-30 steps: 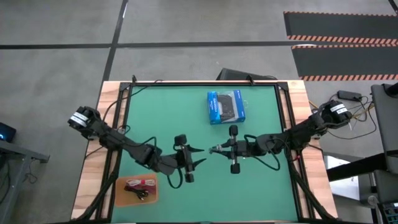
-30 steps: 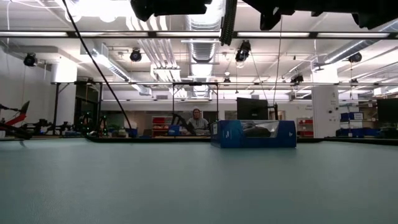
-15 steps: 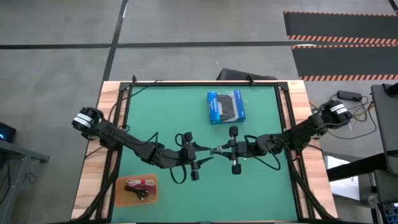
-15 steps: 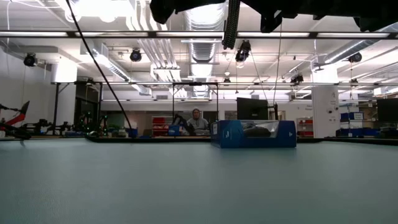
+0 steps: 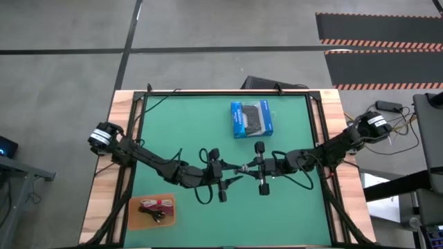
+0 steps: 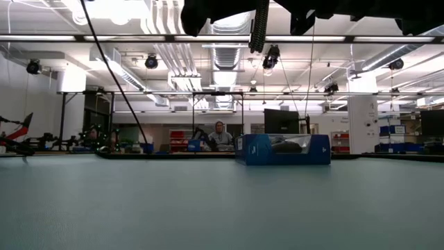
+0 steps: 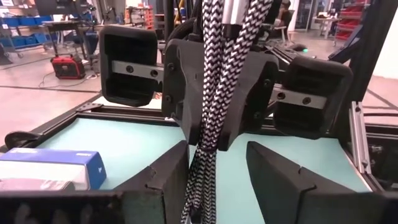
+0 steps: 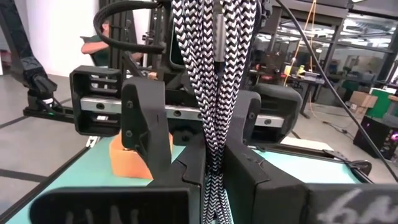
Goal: Pick and place USB-C Cables
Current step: Put the white black charger cable into the orange bin, then return to Home Position
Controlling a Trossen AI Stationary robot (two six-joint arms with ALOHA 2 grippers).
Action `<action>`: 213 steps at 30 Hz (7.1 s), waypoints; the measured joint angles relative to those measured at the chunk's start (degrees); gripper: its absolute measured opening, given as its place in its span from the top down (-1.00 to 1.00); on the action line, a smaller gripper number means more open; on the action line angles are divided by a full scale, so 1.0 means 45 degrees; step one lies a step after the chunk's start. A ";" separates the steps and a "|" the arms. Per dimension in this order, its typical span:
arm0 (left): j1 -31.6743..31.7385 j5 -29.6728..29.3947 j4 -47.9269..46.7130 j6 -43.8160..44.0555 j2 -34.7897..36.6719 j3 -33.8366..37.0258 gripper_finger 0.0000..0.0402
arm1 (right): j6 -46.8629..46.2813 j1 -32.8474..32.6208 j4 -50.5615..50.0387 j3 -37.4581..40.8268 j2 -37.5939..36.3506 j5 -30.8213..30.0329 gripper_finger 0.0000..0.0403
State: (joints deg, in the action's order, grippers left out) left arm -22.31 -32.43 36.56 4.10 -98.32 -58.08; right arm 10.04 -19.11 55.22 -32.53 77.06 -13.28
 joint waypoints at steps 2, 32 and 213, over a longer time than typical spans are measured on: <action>-0.0005 -0.0009 0.0038 0.0019 0.0000 0.0051 0.29 | 0.0000 0.0005 -0.0014 0.0000 0.0000 0.0000 0.86; -0.0053 -0.0035 0.0009 0.0008 0.0000 0.0087 0.93 | -0.0577 0.0010 -0.0204 -0.0005 -0.0005 -0.0151 0.33; -0.6616 0.4108 -2.0092 1.1251 0.1681 -0.3521 0.56 | -0.1648 0.0006 -0.6253 -0.0010 -0.2599 -0.2404 -0.03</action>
State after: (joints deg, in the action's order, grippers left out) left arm -52.08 -13.94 -53.85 54.73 -90.76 -73.93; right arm 2.63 -19.09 27.08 -32.58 65.36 -24.10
